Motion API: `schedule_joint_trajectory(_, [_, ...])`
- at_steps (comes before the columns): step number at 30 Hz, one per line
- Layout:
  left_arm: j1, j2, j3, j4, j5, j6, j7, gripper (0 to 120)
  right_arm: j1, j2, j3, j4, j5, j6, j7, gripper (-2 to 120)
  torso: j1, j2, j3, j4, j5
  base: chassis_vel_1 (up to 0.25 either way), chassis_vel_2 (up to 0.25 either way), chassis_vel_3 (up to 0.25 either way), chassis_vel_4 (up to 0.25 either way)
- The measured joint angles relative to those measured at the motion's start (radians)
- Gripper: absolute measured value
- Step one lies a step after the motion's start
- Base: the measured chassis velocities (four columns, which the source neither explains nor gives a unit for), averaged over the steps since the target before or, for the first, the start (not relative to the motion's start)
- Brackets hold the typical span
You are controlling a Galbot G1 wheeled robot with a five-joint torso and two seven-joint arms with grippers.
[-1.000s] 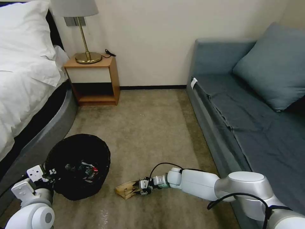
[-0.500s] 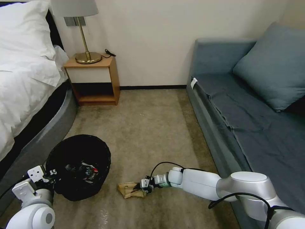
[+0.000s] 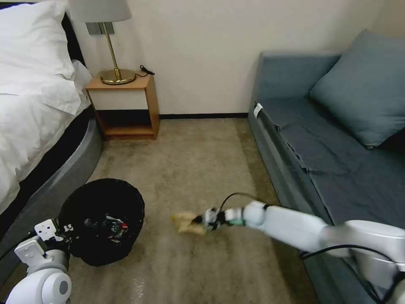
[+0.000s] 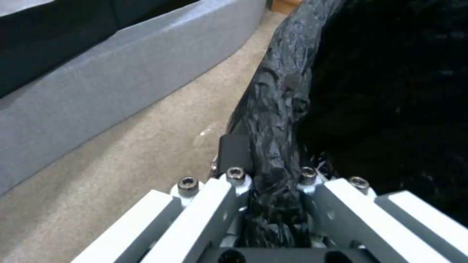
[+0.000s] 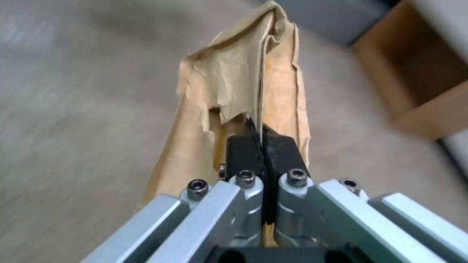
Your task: Pick up the trash bin, then pick up the garbage on the floor and place it into the trash bin.
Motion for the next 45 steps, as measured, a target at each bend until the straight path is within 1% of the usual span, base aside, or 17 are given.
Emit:
schedule_joint_trajectory(6, [-0.003, 0.004, 0.005, -0.001, 0.0, 0.004, -0.003, 3, 0.032, -0.038, 0.093, 0.176, 0.035, -0.061, 0.031, 0, 0.0, 0.0, 0.0, 0.0008, -0.0001, 0.0, 0.0, 0.0, 0.0])
schedule_joint_trajectory(7, [-0.003, 0.004, 0.005, -0.001, 0.0, 0.004, -0.003, 3, 0.032, -0.038, 0.093, 0.176, 0.035, -0.061, 0.031, 0, 0.0, 0.0, 0.0, 0.0008, -0.0001, 0.0, 0.0, 0.0, 0.0])
schedule_joint_trajectory(8, [-0.003, 0.004, 0.007, -0.002, 0.0, 0.004, -0.003, 3, 0.048, -0.038, 0.12, 0.248, 0.062, -0.098, 0.051, 0, 0.0, 0.0, 0.0, 0.0009, 0.0003, 0.0, 0.0, 0.0, 0.0])
schedule_joint_trajectory(11, [-0.006, 0.004, 0.02, -0.011, 0.001, 0.008, -0.006, 3, 0.089, -0.003, 0.123, 0.377, 0.148, -0.166, 0.104, 0, 0.0, 0.0, 0.0, 0.0008, -0.0001, 0.0, 0.0, 0.0, 0.0])
schedule_joint_trajectory(13, [-0.008, 0.003, 0.023, -0.013, 0.001, 0.01, -0.008, 3, 0.095, 0.007, 0.112, 0.4, 0.167, -0.179, 0.119, 0, 0.0, 0.0, 0.0, 0.0008, -0.0001, 0.0, 0.0, 0.0, 0.0])
schedule_joint_trajectory(16, [-0.01, 0.0, 0.036, -0.025, 0.001, 0.014, -0.013, 3, 0.111, 0.066, 0.02, 0.49, 0.274, -0.224, 0.203, 0, 0.0, 0.0, 0.0, 0.0007, -0.0003, 0.0, 0.0, 0.0, 0.0])
schedule_joint_trajectory(17, [-0.01, 0.0, 0.036, -0.025, 0.001, 0.014, -0.013, 3, 0.111, 0.066, 0.02, 0.49, 0.274, -0.224, 0.203, 0, 0.0, 0.0, 0.0, 0.0007, -0.0003, 0.0, 0.0, 0.0, 0.0])
schedule_joint_trajectory(20, [-0.01, -0.004, 0.048, -0.041, 0.001, 0.019, -0.015, 3, 0.113, 0.174, -0.075, 0.501, 0.327, -0.231, 0.279, 0, 0.0, 0.0, 0.0, 0.0008, -0.0002, 0.0, 0.0, 0.0, 0.0])
schedule_joint_trajectory(21, [-0.01, -0.004, 0.048, -0.041, 0.001, 0.019, -0.015, 3, 0.113, 0.174, -0.075, 0.501, 0.327, -0.231, 0.279, 0, 0.0, 0.0, 0.0, 0.0008, -0.0002, 0.0, 0.0, 0.0, 0.0])
schedule_joint_trajectory(24, [-0.006, -0.006, 0.057, -0.053, 0.003, 0.022, -0.018, 3, 0.113, 0.252, -0.139, 0.449, 0.322, -0.23, 0.303, 0, 0.0, 0.0, 0.0, 0.0011, -0.0003, 0.0, 0.0, 0.0, 0.0])
schedule_joint_trajectory(29, [0.0, -0.011, 0.063, -0.073, 0.002, 0.025, -0.02, 3, 0.108, 0.291, -0.167, 0.367, 0.262, -0.221, 0.305, 0, 0.0, 0.0, 0.0, 0.0008, -0.0001, 0.0, 0.0, 0.0, 0.0])
schedule_joint_trajectory(35, [0.003, -0.012, 0.065, -0.077, 0.002, 0.025, -0.021, 3, 0.107, 0.288, -0.179, 0.338, 0.227, -0.216, 0.306, 1, 0.0, 0.0, 0.0, 0.0007, 0.0, 0.0, 0.0, 0.0, 0.0])
schedule_joint_trajectory(38, [0.001, -0.014, 0.072, -0.078, 0.005, 0.026, -0.021, 3, 0.103, 0.28, -0.182, 0.335, 0.216, -0.212, 0.307, 16, 0.0, 0.0, 0.0, 0.0007, 0.0, 0.0, 0.0, 0.0, 0.0])
schedule_joint_trajectory(40, [0.0, -0.015, 0.074, -0.078, 0.006, 0.026, -0.022, 3, 0.102, 0.276, -0.182, 0.336, 0.216, -0.212, 0.307, 19, 0.0, 0.0, 0.0, 0.0007, 0.0, 0.0, 0.0, 0.0, 0.0])
schedule_joint_trajectory(41, [-0.001, -0.015, 0.076, -0.078, 0.008, 0.026, -0.022, 3, 0.102, 0.27, -0.182, 0.341, 0.216, -0.212, 0.307, 27, 0.0, 0.0, 0.0, 0.0007, 0.0, 0.0, 0.0, 0.0, 0.0])
schedule_joint_trajectory(43, [-0.002, -0.015, 0.077, -0.078, 0.008, 0.027, -0.022, 3, 0.102, 0.268, -0.181, 0.344, 0.215, -0.212, 0.306, 30, 0.0, 0.0, 0.0, 0.0007, 0.0001, 0.0, 0.0, 0.0, 0.0])
schedule_joint_trajectory(45, [-0.004, -0.015, 0.079, -0.076, 0.009, 0.028, -0.023, 3, 0.102, 0.261, -0.176, 0.351, 0.215, -0.212, 0.305, 39, 0.0, 0.0, 0.0, 0.0007, 0.0001, 0.0, 0.0, 0.0, 0.0])
